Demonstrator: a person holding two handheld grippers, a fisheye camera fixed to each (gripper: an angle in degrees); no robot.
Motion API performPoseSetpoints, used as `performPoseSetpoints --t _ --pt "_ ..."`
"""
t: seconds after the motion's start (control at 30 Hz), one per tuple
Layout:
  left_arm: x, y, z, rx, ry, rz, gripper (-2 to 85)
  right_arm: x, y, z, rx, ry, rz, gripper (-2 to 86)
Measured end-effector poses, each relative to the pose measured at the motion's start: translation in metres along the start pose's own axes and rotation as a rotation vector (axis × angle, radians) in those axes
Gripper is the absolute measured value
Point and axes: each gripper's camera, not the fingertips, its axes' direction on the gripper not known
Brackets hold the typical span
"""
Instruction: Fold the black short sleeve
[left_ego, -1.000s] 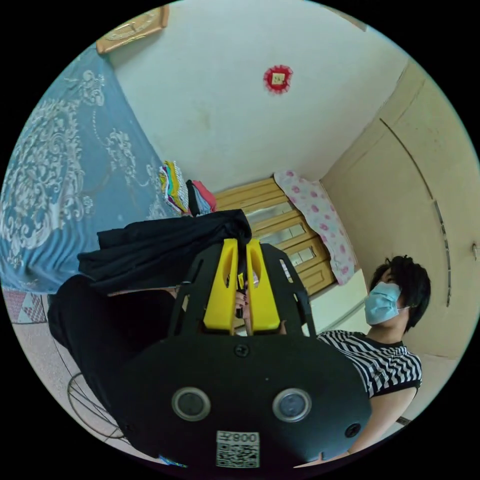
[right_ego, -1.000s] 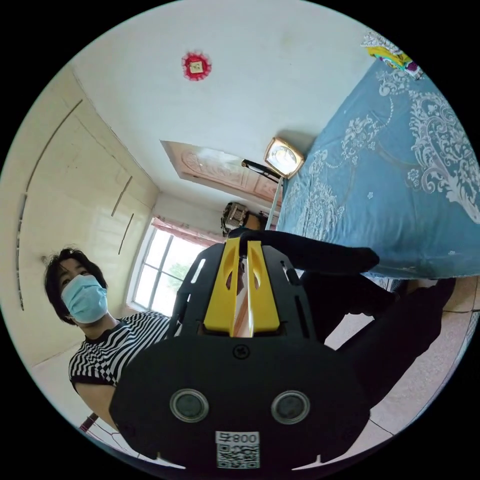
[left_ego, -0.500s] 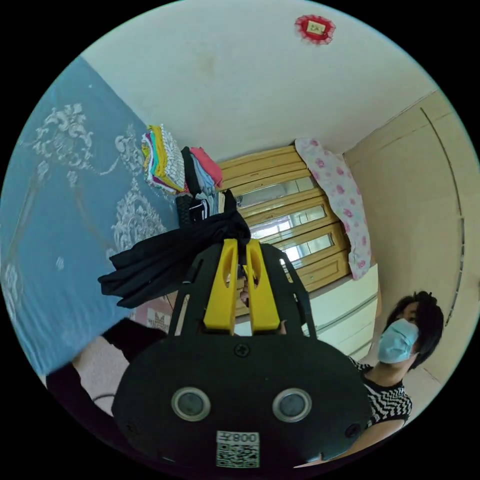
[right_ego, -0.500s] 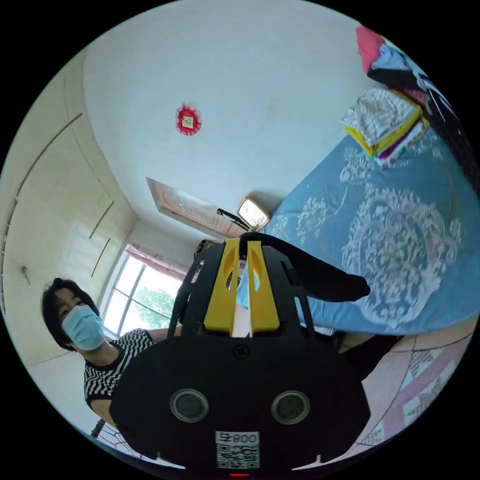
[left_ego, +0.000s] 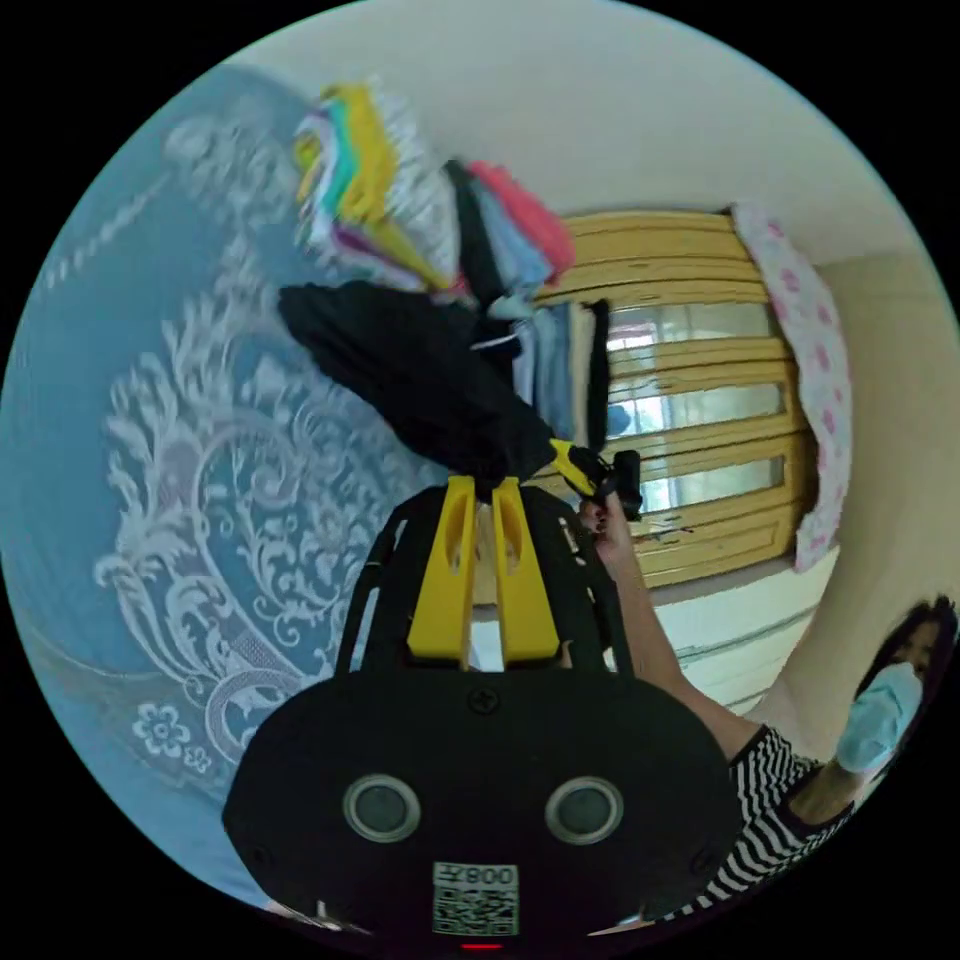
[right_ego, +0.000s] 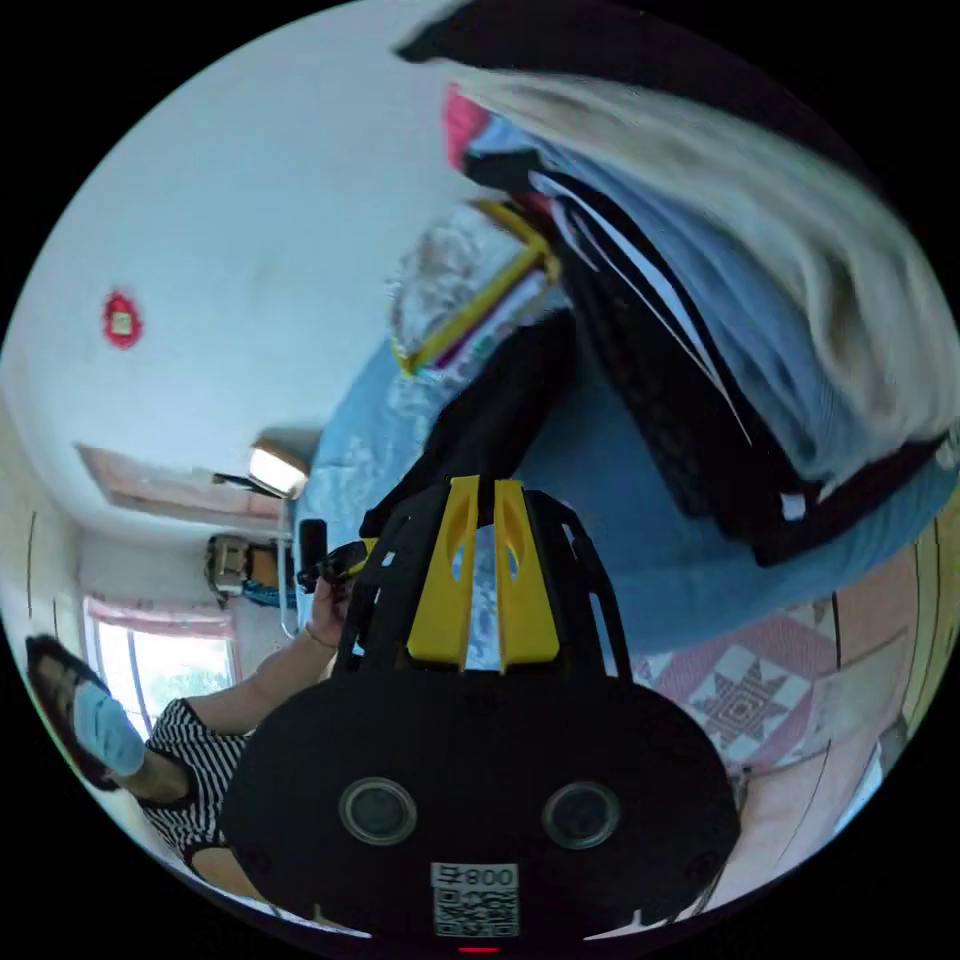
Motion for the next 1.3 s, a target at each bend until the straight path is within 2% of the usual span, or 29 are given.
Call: performPoseSetpoints --t 0.13,0.63,0.7,0.8,1.0,1.13,1.3 --pt "-0.063 -0.005 0.056 -0.074 0.024 -0.077 2.8 0.03 -0.004 0.016 -0.107 0.189 0.025 2.3" --pt "-0.146 -0.037 0.127 -0.129 -0.018 0.045 2.7 -0.015 -0.017 -0.036 -0.059 0.343 -0.056 2.9" --pt "-0.168 -0.04 0.141 -0.173 -0.065 0.005 2.6 -0.013 -0.019 -0.037 -0.069 0.336 -0.029 3.2" --pt "-0.196 -0.044 0.15 -0.202 -0.041 -0.057 2.6 -0.014 -0.02 -0.036 -0.076 0.368 0.01 4.2" --pt "-0.217 -0.042 0.14 -0.179 -0.06 -0.051 2.0 -0.034 -0.005 -0.06 0.055 0.477 0.085 2.6" --pt "-0.22 -0.044 0.132 -0.131 -0.06 -0.02 1.1 -0.083 0.002 -0.059 0.158 0.463 -0.041 0.8" --pt "-0.226 -0.063 0.146 -0.168 -0.118 0.034 0.4 -0.097 -0.021 -0.006 -0.023 0.565 -0.053 0.2"
